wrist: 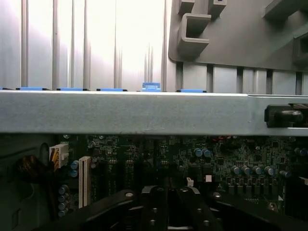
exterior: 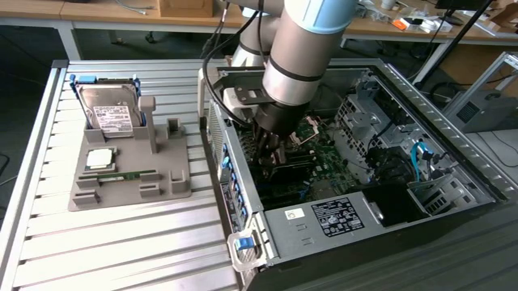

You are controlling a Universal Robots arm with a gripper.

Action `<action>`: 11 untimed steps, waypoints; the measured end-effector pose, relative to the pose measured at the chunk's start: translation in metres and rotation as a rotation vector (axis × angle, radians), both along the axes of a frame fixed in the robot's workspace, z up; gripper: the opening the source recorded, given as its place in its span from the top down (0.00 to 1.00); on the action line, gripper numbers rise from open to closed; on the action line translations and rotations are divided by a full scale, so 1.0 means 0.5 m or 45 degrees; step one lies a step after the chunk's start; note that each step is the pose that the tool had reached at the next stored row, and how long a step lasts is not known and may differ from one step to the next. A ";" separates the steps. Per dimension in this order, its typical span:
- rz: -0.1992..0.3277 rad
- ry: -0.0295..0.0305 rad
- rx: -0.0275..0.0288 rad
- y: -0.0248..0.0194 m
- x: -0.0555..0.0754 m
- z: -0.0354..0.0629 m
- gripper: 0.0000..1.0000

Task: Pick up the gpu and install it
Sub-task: 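Press down on the gpu until it lock into place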

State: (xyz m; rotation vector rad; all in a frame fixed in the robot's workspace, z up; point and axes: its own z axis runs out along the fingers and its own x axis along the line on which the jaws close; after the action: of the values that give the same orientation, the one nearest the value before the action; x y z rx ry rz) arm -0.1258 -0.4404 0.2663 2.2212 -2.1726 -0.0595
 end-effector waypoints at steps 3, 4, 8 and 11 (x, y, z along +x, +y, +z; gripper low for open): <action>0.000 -0.0001 -0.0026 0.0053 0.000 0.000 0.89; 0.000 0.0000 -0.0047 0.0052 0.000 0.037 0.89; 0.001 0.0630 -0.0047 -0.0156 0.035 0.018 0.89; 0.001 0.0706 -0.0051 -0.0156 0.038 0.008 0.89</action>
State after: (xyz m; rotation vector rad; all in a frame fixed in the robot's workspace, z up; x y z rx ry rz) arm -0.1069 -0.4482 0.2703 2.1912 -2.1413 -0.1152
